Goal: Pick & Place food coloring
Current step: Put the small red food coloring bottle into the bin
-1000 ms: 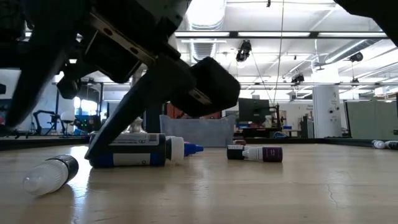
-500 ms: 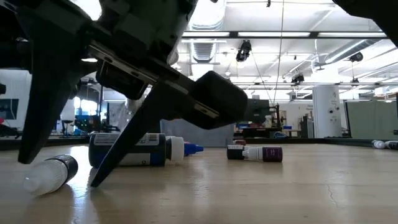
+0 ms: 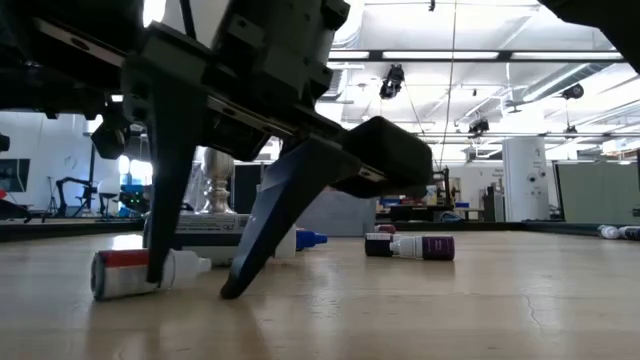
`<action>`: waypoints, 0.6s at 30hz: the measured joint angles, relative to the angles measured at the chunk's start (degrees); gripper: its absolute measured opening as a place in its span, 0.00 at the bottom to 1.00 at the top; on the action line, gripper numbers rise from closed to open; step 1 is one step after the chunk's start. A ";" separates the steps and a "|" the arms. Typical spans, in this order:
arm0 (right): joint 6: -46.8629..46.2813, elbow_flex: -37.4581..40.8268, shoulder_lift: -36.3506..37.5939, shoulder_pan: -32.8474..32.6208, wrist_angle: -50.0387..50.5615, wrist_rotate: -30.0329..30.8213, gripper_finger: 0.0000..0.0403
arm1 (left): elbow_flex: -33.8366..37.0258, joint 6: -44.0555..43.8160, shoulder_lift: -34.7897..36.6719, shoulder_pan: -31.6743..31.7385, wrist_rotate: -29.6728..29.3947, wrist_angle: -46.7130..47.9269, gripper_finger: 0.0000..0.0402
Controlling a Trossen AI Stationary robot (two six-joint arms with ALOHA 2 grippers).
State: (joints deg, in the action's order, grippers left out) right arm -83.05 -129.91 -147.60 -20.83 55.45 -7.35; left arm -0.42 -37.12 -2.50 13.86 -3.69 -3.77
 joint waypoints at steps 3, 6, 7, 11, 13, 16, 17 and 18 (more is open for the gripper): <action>8.42 0.09 0.24 0.43 0.34 0.08 0.31 | -0.01 0.00 0.00 0.01 -0.02 0.00 0.21; 19.13 0.18 0.57 0.74 0.99 -0.37 0.30 | 0.00 0.00 0.00 0.00 -0.02 -0.01 0.21; 22.08 0.18 0.77 0.87 1.55 -1.26 0.30 | 0.00 0.00 -0.01 0.00 -0.02 -0.02 0.21; 24.22 0.41 1.72 1.96 5.99 -6.03 0.30 | -0.01 0.00 -0.02 -0.01 -0.02 0.00 0.21; 19.80 0.44 2.41 2.80 5.39 -8.09 0.30 | -0.01 0.00 -0.02 -0.01 -0.02 -0.02 0.21; 11.38 0.41 4.01 3.83 3.41 -8.62 0.30 | 0.00 0.00 -0.02 -0.01 -0.01 0.00 0.21; 8.88 0.30 4.49 4.14 2.21 -8.83 0.30 | 0.01 0.00 -0.02 -0.01 0.00 -0.02 0.21; 6.75 0.27 4.73 4.36 1.18 -8.85 0.31 | 0.00 0.00 0.00 -0.01 -0.02 -0.01 0.21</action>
State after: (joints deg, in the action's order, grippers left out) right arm -76.30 -129.64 -142.87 -16.47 56.63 -16.21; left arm -0.42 -37.12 -2.50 13.85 -3.70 -3.79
